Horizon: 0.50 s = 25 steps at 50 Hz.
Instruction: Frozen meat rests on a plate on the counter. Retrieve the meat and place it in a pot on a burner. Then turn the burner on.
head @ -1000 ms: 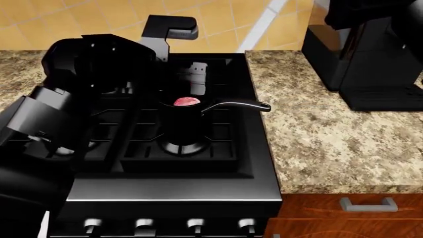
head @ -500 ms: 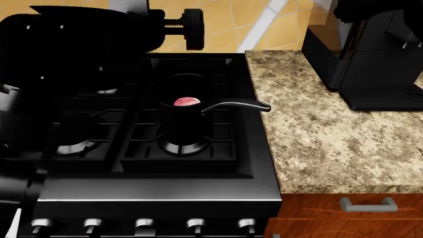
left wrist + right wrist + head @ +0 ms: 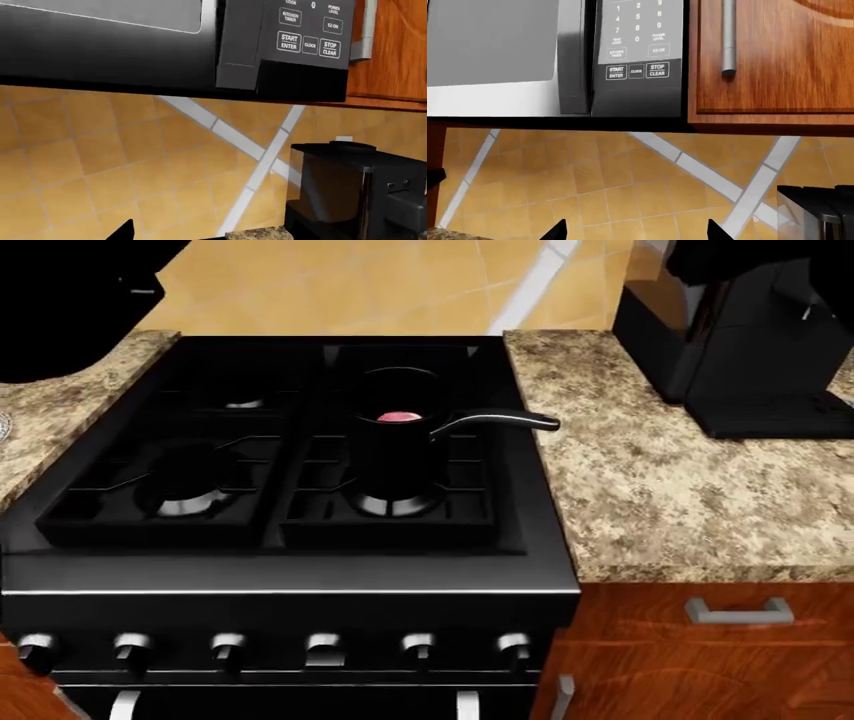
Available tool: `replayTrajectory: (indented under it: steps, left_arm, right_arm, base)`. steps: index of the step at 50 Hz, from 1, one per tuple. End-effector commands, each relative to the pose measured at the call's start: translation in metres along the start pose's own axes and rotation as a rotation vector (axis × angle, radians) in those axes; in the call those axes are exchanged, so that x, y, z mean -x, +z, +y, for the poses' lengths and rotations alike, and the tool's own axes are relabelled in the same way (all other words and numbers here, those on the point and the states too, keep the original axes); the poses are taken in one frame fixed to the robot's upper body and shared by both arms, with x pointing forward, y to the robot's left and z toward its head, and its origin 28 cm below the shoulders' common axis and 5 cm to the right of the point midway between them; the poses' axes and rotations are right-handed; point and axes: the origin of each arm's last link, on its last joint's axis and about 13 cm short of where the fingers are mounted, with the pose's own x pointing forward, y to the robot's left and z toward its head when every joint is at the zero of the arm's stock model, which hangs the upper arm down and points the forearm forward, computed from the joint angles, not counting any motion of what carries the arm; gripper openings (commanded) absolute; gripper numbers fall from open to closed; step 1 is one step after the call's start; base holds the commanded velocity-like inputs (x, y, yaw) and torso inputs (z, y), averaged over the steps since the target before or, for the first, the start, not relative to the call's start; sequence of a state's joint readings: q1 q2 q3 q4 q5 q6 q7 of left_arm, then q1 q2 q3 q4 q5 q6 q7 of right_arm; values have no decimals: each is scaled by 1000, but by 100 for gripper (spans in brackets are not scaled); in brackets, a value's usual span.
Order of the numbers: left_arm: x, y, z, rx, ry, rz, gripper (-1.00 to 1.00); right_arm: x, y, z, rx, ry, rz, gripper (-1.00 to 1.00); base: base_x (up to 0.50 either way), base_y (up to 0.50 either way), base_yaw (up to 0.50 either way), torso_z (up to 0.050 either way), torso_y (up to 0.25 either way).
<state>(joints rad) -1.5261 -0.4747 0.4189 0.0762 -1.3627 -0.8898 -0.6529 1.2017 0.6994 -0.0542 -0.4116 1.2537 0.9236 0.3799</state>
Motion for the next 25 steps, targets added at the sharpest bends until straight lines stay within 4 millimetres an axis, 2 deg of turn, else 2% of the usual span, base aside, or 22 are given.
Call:
replayTrajectory:
  steps: [1,10,15,25]
  left_arm:
    - [16,5,0,-8,-13,-64,100]
    - [20,3,0,-13,-10,-55,100]
    - [24,4,-2,-10,-8,-52,100]
    - [29,1,2,-7,3,-47,100]
  right_arm:
    - [0,0,2,0,2,-2,100]
    - [1,1,3,17,0,-23,100]
    - [1,2,4,45,-3,-28,100]
    - [-1,5,7,36,4,-28,100]
  base:
    - [-473,223,0,0,0]
    - [-42,24,0,0,0]
    - [0,427,0,0,0]
    - [0,0,0,0,0]
